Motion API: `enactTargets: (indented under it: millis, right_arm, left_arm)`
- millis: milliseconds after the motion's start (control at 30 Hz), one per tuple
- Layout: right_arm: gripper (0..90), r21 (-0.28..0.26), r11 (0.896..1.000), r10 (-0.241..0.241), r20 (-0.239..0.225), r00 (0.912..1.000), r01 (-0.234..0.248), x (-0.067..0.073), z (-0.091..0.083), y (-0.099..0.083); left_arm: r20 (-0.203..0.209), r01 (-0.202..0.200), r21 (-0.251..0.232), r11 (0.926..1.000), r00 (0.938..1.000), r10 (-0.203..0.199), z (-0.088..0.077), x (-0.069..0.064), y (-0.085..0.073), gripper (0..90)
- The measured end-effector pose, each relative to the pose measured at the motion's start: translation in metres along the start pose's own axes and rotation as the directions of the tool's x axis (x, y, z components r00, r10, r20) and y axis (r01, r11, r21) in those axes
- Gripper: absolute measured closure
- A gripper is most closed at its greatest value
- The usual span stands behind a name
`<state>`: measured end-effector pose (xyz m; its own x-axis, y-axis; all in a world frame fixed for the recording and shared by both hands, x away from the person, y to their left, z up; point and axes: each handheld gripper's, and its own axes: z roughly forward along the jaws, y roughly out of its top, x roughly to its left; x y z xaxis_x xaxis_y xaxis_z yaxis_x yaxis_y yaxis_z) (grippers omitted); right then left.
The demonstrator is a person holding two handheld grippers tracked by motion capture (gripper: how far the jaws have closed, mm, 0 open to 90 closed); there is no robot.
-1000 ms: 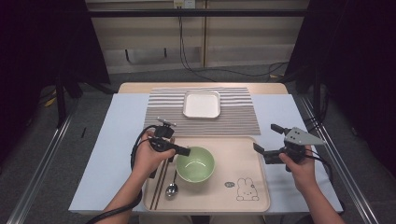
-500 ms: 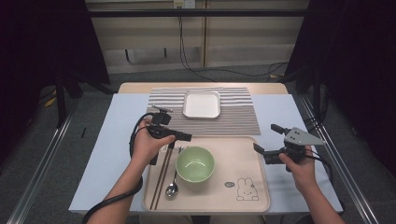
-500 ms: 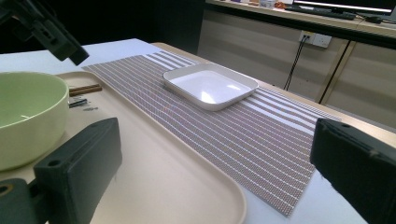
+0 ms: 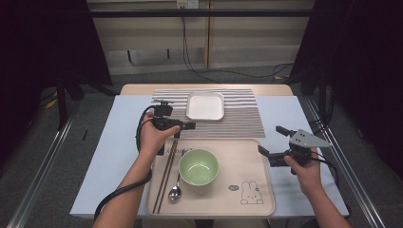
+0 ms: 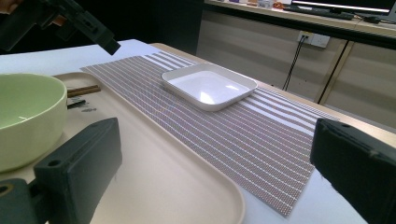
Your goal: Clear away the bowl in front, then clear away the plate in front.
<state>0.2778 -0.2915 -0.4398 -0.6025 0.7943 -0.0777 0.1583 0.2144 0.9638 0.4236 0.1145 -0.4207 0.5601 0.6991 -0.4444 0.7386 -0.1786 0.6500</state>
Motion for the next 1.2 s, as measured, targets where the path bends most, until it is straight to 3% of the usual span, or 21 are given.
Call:
enactTargets:
  millis: [67,167,500,700,733,800,833,1000,1200]
  right_arm:
    - [2.0,0.0,1.0,0.001,0.0,1.0,-0.001,0.0,0.0,0.0]
    - [2.0,0.002,1.0,-0.004,0.005,1.0,0.004,0.0,0.0,0.0]
    - [2.0,0.002,1.0,-0.006,0.007,1.0,0.006,0.001,-0.002,0.0]
    - [2.0,0.001,1.0,-0.005,0.001,1.0,0.005,0.003,-0.005,0.0]
    - [2.0,0.001,1.0,-0.005,0.001,1.0,0.005,0.003,-0.005,0.0]
    - [2.0,0.004,1.0,-0.007,0.009,0.9999,0.007,0.002,-0.004,0.0]
    - [2.0,0.003,1.0,-0.008,0.008,0.9999,0.007,0.002,-0.004,0.0]
    - [2.0,0.006,1.0,0.0,0.004,1.0,0.0,0.001,-0.001,0.0]
    - [2.0,0.009,1.0,-0.013,0.011,0.9999,0.013,0.001,0.0,-0.001]
  left_arm:
    - [-0.011,-0.008,-0.014,0.9999,0.9999,0.007,0.001,0.003,0.003,16.0]
    - [-0.012,0.019,-0.022,0.9996,0.9997,-0.019,0.004,0.006,0.007,14.2]
    - [-0.042,0.016,-0.046,0.9988,0.999,-0.018,0.011,0.012,0.019,10.4]
    - [-0.06,0.047,-0.085,0.9953,0.9968,-0.052,0.016,0.012,0.027,10.1]
    - [-0.062,0.035,-0.072,0.9968,0.9973,-0.04,0.017,0.013,0.028,10.1]
    - [-0.055,0.054,-0.079,0.9954,0.9968,-0.058,0.021,0.014,0.03,10.1]
    - [-0.06,0.038,-0.067,0.997,0.9973,-0.042,0.022,0.016,0.031,10.1]
    - [-0.067,0.072,-0.074,0.9946,0.9948,-0.077,0.031,0.02,0.035,10.1]
    - [-0.085,0.077,-0.077,0.9941,0.9929,-0.084,0.039,0.026,0.043,10.1]
